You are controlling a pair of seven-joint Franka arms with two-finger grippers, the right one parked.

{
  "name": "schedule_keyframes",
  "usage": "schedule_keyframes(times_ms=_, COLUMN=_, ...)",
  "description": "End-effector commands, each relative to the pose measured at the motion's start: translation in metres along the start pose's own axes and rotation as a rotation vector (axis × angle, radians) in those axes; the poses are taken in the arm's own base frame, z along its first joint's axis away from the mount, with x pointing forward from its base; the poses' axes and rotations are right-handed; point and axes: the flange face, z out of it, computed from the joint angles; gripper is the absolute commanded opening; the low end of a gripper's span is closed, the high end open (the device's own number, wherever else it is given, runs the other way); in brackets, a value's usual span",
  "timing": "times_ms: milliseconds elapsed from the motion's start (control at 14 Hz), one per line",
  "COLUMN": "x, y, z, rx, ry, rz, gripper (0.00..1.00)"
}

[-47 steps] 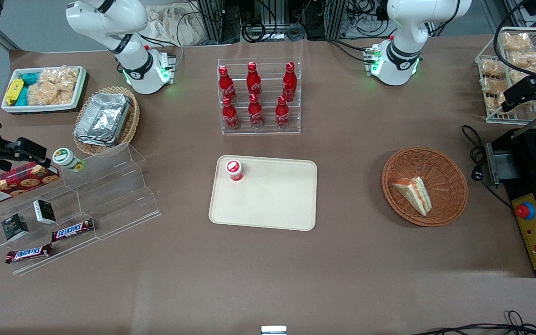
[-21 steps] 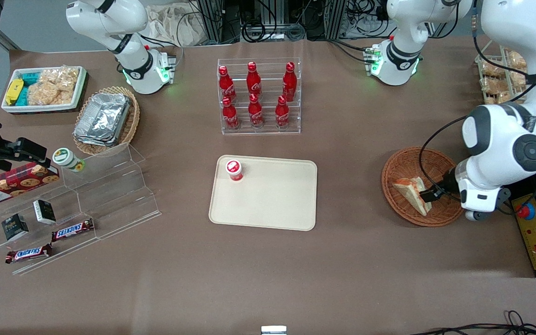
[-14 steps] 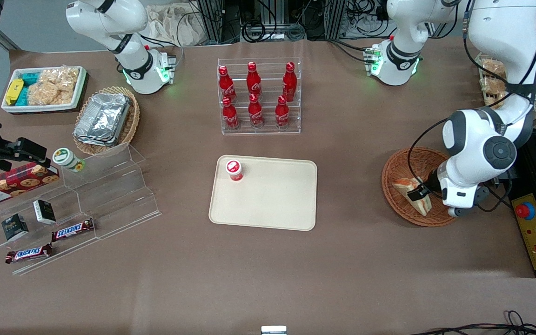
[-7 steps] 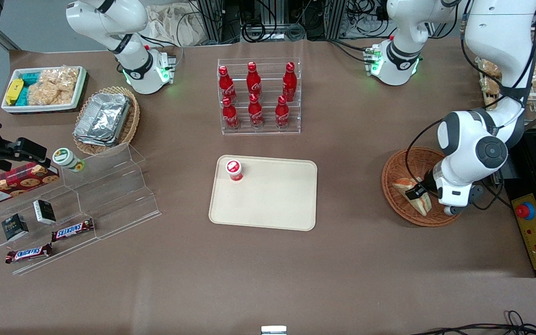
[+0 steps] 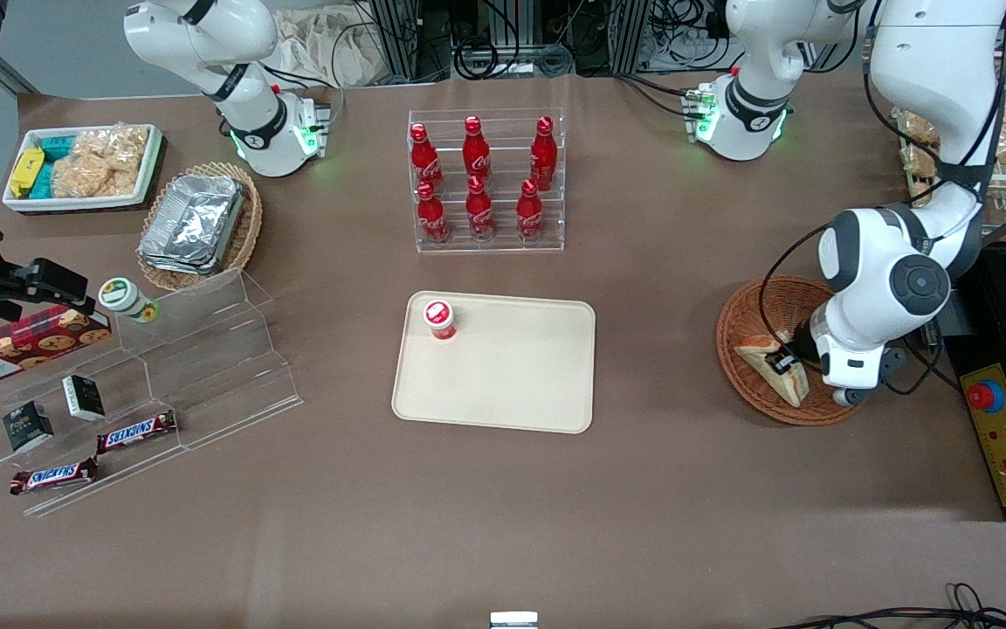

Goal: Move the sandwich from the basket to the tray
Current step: 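Lower the left gripper and close it on the wrapped sandwich, then lift the sandwich up out of the basket with the left gripper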

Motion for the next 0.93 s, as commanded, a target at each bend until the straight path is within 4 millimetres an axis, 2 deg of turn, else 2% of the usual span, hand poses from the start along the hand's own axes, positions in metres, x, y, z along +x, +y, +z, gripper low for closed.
schedule_keyframes(times_ms=0, x=0.004, y=0.013, z=-0.033, rx=-0.033, ry=0.030, rz=-0.010, gripper=0.39)
schedule_keyframes(times_ms=143, x=0.007, y=0.017, z=-0.056, rx=-0.018, ry=0.021, rz=0.015, gripper=0.38)
schedule_keyframes(times_ms=214, x=0.009, y=0.019, z=-0.074, rx=-0.015, ry=0.017, rz=0.029, gripper=0.37)
schedule_keyframes(times_ms=571, x=0.006, y=0.023, z=-0.183, rx=0.010, ry=-0.024, rz=0.125, gripper=0.37)
schedule_keyframes(times_ms=643, x=0.000, y=0.025, z=-0.209, rx=0.016, ry=-0.035, rz=0.146, gripper=0.37)
schedule_keyframes(times_ms=857, x=-0.035, y=0.046, z=-0.282, rx=0.038, ry=-0.067, rz=0.223, gripper=0.37)
